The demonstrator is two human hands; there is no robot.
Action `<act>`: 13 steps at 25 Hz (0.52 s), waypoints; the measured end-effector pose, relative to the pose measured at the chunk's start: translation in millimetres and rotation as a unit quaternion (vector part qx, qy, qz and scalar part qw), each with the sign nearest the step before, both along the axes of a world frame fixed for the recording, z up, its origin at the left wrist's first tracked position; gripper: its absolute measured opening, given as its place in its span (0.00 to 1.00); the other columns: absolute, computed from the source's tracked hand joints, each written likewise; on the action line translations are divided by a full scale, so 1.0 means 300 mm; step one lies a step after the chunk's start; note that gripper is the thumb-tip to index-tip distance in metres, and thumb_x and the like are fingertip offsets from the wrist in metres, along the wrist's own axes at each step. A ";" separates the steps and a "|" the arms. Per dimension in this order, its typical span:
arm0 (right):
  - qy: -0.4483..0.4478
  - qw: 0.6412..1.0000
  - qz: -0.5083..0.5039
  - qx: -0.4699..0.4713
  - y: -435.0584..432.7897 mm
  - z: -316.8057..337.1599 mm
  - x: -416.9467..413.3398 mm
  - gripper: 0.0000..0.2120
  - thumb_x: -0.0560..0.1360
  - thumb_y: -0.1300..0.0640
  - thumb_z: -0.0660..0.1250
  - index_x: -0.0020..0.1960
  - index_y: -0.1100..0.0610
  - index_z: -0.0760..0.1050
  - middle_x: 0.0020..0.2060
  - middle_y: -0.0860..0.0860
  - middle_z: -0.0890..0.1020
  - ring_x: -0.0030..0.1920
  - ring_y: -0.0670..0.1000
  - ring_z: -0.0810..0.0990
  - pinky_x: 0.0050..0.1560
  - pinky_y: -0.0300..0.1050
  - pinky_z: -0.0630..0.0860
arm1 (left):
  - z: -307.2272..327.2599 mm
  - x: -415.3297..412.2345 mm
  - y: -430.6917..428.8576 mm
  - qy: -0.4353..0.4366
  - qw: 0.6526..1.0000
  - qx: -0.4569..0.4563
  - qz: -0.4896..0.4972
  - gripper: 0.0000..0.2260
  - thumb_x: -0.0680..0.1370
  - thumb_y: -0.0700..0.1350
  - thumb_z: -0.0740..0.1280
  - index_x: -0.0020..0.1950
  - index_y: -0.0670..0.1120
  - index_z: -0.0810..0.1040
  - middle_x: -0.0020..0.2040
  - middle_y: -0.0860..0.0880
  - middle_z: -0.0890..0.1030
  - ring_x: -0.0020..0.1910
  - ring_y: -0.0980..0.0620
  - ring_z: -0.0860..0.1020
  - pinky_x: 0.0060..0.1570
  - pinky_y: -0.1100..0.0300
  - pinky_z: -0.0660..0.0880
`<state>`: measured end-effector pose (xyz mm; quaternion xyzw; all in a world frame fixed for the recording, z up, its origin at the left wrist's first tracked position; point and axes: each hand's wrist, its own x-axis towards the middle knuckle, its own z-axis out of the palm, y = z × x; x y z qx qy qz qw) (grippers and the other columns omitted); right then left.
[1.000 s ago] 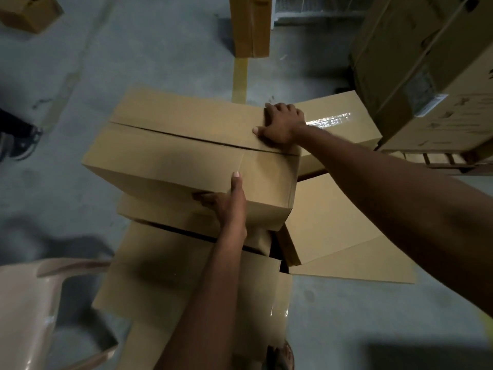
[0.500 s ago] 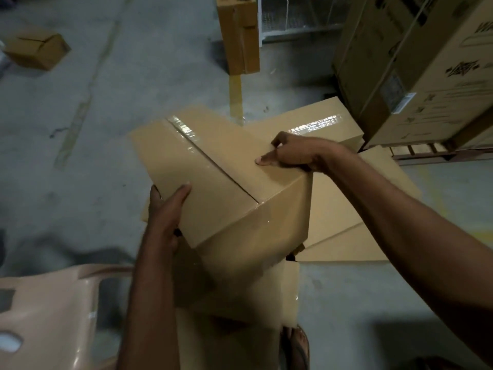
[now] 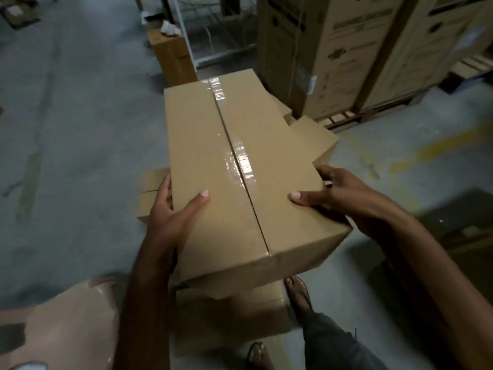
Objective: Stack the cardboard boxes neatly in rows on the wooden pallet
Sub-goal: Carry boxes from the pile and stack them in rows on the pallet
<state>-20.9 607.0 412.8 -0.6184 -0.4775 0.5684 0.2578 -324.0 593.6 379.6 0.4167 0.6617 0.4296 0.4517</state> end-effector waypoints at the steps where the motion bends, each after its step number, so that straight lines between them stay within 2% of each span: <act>1: -0.007 1.000 -0.015 -0.004 -0.118 -0.004 0.027 0.35 0.66 0.49 0.83 0.69 0.48 0.74 0.58 0.43 0.81 0.57 0.43 0.80 0.49 0.38 0.75 | 0.006 0.025 -0.076 0.001 1.000 0.012 -0.024 0.40 0.73 0.50 0.77 0.81 0.56 0.62 0.67 0.55 0.76 0.56 0.59 0.79 0.41 0.68 0.80; 3: -0.009 0.998 -0.058 -0.007 -0.324 -0.026 0.070 0.40 0.63 0.51 0.85 0.71 0.50 0.71 0.62 0.46 0.80 0.60 0.45 0.79 0.51 0.39 0.75 | -0.004 0.066 -0.206 -0.006 0.998 0.024 -0.063 0.45 0.68 0.50 0.80 0.81 0.56 0.62 0.71 0.55 0.75 0.64 0.56 0.78 0.57 0.56 0.81; 5: 0.015 0.991 -0.133 0.005 -0.514 -0.052 0.111 0.36 0.66 0.53 0.84 0.68 0.53 0.69 0.61 0.48 0.79 0.59 0.46 0.80 0.50 0.40 0.78 | -0.008 0.119 -0.328 -0.011 0.994 0.028 -0.101 0.47 0.65 0.50 0.81 0.80 0.57 0.63 0.72 0.55 0.76 0.66 0.57 0.77 0.64 0.51 0.78; 6: 0.028 0.983 -0.179 0.009 -0.612 -0.058 0.136 0.33 0.68 0.54 0.82 0.66 0.53 0.68 0.60 0.50 0.79 0.57 0.48 0.81 0.50 0.42 0.79 | -0.006 0.156 -0.398 -0.008 0.991 0.029 -0.127 0.47 0.64 0.51 0.81 0.80 0.57 0.63 0.72 0.56 0.76 0.66 0.58 0.77 0.63 0.54 0.79; 8: 0.053 0.972 -0.229 0.017 -0.773 -0.068 0.194 0.32 0.70 0.57 0.80 0.66 0.53 0.65 0.60 0.52 0.79 0.57 0.50 0.82 0.54 0.47 0.81 | -0.009 0.228 -0.524 -0.006 0.986 0.025 -0.162 0.47 0.65 0.50 0.81 0.80 0.58 0.63 0.72 0.56 0.75 0.64 0.61 0.77 0.55 0.64 0.80; 9: 0.068 0.969 -0.236 0.022 -0.847 -0.076 0.232 0.33 0.72 0.59 0.79 0.68 0.52 0.63 0.61 0.51 0.78 0.58 0.50 0.81 0.55 0.47 0.80 | -0.009 0.268 -0.589 -0.008 0.985 0.024 -0.173 0.47 0.65 0.49 0.81 0.81 0.58 0.62 0.71 0.57 0.75 0.63 0.64 0.76 0.52 0.69 0.79; 11: 0.089 0.967 -0.235 0.035 -0.996 -0.082 0.307 0.37 0.74 0.63 0.76 0.74 0.48 0.59 0.63 0.48 0.77 0.60 0.48 0.80 0.56 0.45 0.79 | -0.002 0.362 -0.731 -0.007 0.982 0.027 -0.187 0.47 0.65 0.49 0.80 0.80 0.59 0.62 0.68 0.63 0.74 0.59 0.72 0.74 0.52 0.71 0.75; 13: 0.100 0.968 -0.224 0.058 -1.136 -0.103 0.379 0.40 0.75 0.64 0.75 0.78 0.47 0.57 0.64 0.45 0.77 0.61 0.45 0.78 0.61 0.45 0.77 | -0.009 0.455 -0.877 0.001 0.982 0.031 -0.189 0.46 0.68 0.47 0.80 0.80 0.60 0.60 0.63 0.69 0.71 0.51 0.80 0.71 0.49 0.75 0.71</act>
